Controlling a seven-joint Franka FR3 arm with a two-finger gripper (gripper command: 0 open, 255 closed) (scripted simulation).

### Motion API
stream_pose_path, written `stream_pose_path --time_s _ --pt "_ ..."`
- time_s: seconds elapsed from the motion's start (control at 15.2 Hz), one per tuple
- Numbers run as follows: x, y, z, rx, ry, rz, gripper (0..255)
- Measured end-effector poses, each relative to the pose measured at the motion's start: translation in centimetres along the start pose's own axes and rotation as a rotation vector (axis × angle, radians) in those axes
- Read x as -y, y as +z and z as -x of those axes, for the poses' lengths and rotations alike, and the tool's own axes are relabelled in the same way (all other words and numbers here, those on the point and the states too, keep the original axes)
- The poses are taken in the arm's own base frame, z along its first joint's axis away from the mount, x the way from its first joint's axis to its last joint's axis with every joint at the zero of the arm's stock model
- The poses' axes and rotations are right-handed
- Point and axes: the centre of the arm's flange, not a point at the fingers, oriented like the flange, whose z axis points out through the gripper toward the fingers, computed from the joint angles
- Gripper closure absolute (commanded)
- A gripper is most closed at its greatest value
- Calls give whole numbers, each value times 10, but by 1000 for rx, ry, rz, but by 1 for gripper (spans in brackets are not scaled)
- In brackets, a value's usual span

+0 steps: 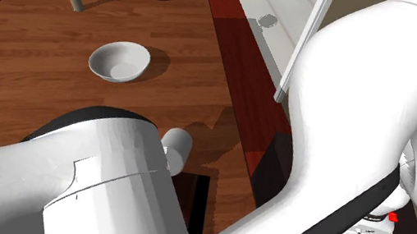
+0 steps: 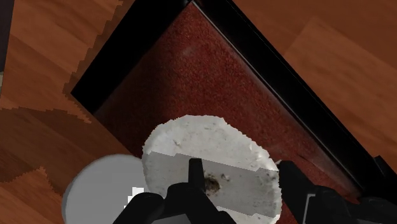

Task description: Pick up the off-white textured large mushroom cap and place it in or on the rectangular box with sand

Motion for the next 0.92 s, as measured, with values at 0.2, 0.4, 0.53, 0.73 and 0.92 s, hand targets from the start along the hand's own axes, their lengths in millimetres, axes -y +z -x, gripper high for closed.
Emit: stream_pose_path --time_s 0.2,0.4,0.53,0.73,0.92 --pt "0 0 0 0 0 0 0" --pt "0 0 0 0 0 0 0" --pt "1 -16 0 0 0 -1 0" --pt "0 -44 0 -1 0 -1 0" --pt "0 -49 0 0 0 0 0"
